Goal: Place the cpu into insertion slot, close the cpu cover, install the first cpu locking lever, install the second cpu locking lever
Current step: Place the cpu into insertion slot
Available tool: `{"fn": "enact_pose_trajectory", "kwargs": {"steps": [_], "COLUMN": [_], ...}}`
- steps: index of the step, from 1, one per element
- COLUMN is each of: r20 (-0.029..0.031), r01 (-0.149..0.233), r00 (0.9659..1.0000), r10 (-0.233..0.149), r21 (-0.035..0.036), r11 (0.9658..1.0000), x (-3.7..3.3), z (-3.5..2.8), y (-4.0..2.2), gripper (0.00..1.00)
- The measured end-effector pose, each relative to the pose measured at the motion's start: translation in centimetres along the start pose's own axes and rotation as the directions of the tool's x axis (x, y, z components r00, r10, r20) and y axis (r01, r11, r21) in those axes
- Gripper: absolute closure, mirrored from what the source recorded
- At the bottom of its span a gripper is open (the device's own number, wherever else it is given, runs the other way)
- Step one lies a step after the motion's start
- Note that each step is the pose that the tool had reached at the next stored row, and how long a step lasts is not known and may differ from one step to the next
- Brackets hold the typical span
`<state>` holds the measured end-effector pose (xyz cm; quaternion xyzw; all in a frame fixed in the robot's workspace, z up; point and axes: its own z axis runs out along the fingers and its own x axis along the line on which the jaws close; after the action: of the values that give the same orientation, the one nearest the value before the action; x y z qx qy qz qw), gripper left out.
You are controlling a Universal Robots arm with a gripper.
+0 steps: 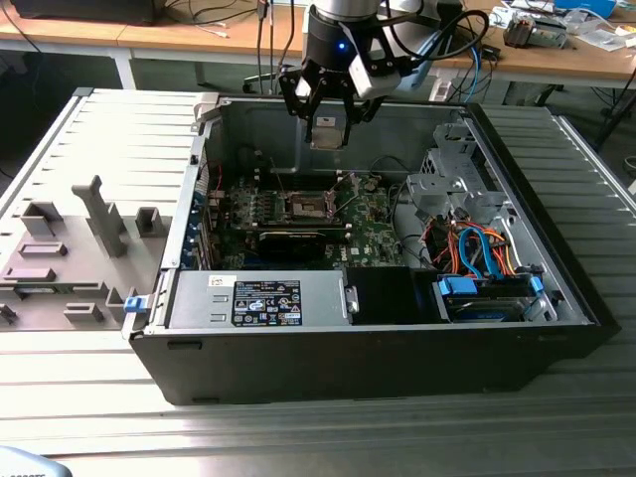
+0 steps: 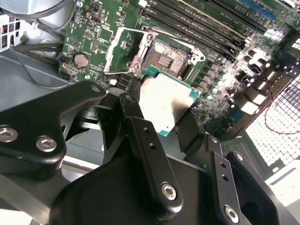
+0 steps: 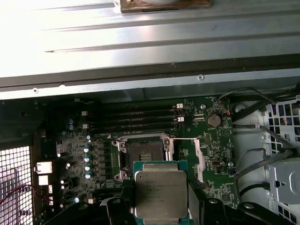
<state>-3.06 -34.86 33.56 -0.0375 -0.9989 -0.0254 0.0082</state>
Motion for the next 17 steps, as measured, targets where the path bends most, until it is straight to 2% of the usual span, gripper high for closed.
{"fn": "enact_pose_trajectory", "kwargs": {"steps": [17], "r20": [0.0017], "r01": [-0.033], "r00": [0.9994], "r10": [0.033], "r21": [-0.0007], "r11": [0.9994], "x": [0.0], "z": [0.08], "y": [0.0], "gripper": [0.45]}}
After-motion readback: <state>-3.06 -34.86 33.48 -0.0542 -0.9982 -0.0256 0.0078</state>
